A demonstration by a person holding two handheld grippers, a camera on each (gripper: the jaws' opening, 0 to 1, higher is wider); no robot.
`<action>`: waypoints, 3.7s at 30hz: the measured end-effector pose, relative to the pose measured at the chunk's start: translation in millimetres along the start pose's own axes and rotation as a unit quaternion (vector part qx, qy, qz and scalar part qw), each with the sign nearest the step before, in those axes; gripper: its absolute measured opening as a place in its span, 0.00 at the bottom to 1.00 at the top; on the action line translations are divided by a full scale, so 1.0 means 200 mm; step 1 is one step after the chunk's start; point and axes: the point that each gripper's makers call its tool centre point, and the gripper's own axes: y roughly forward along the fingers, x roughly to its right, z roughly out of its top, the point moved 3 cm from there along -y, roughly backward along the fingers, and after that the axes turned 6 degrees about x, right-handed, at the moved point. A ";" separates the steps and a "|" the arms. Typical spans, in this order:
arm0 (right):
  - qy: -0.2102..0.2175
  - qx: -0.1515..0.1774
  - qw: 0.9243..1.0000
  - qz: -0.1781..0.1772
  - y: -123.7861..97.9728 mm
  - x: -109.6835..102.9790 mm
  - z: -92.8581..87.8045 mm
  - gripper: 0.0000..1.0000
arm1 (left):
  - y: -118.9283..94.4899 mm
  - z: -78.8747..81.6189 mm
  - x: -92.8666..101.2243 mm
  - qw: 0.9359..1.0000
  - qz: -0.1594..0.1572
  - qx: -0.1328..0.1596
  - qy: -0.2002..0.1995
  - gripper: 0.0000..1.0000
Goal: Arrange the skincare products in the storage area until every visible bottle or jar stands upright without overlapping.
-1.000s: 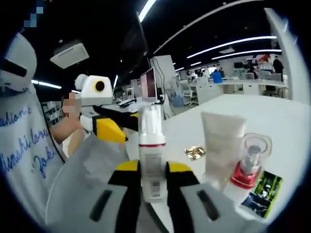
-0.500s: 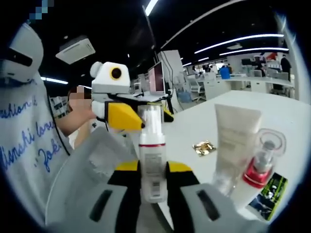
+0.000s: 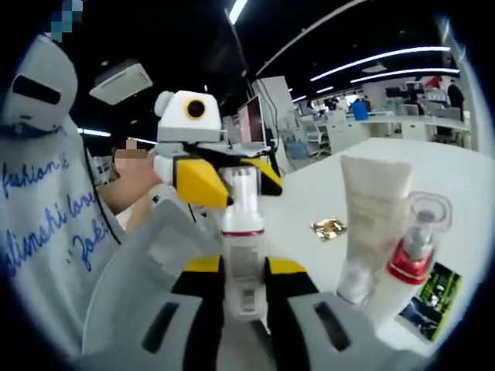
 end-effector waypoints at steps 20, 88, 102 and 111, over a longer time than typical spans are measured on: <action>-0.036 -0.072 0.984 -0.157 0.02 0.08 -0.03 0.30 | 0.05 0.00 -0.03 0.997 0.081 0.006 0.002 0.19; -0.016 -0.031 0.975 -0.220 -0.36 0.22 0.00 0.21 | -0.04 -0.03 -0.09 0.981 0.174 -0.009 0.082 0.32; -0.071 -0.004 0.961 -0.269 -0.59 0.51 -0.13 0.21 | -0.09 -0.05 -0.12 0.981 0.178 -0.020 0.075 0.33; -0.076 0.004 0.960 -0.269 -0.56 0.58 -0.25 0.21 | -0.10 -0.06 -0.12 0.980 0.184 -0.023 0.077 0.35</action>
